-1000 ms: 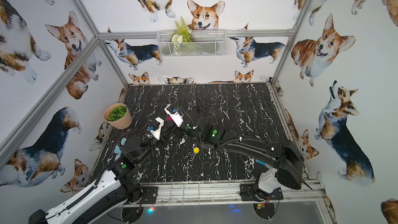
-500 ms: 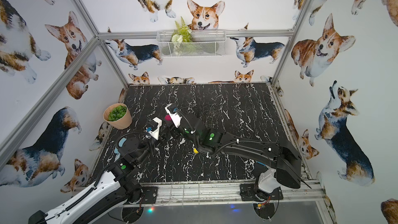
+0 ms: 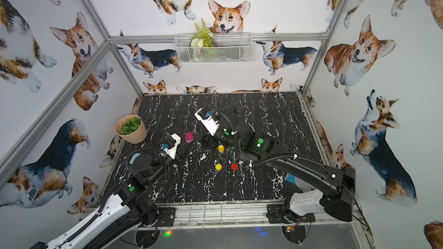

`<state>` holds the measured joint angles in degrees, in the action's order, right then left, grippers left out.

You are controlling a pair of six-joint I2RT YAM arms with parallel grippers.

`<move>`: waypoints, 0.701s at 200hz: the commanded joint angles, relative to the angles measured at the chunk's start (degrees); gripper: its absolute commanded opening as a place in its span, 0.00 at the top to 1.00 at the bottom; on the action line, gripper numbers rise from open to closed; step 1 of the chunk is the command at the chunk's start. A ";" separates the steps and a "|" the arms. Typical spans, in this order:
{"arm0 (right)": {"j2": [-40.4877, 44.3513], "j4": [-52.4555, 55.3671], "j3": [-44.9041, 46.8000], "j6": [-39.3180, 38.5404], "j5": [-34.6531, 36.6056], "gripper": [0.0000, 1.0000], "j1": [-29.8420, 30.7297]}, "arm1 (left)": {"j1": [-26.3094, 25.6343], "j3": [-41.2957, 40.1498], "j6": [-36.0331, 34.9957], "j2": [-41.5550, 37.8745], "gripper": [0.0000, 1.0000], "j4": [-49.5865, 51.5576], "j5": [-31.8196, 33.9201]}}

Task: Close the paint jar lid
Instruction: Screw the lid onto the paint jar.

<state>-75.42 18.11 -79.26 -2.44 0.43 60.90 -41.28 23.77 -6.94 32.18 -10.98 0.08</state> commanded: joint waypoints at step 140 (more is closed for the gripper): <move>-7.47 23.16 -9.15 -23.60 -27.85 0.50 -5.45 | -1.08 12.62 -4.66 0.24 0.66 29.70 -14.49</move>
<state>-81.36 41.17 -87.46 -24.82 -23.49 55.51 -42.09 35.90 -9.52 32.69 15.14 -13.76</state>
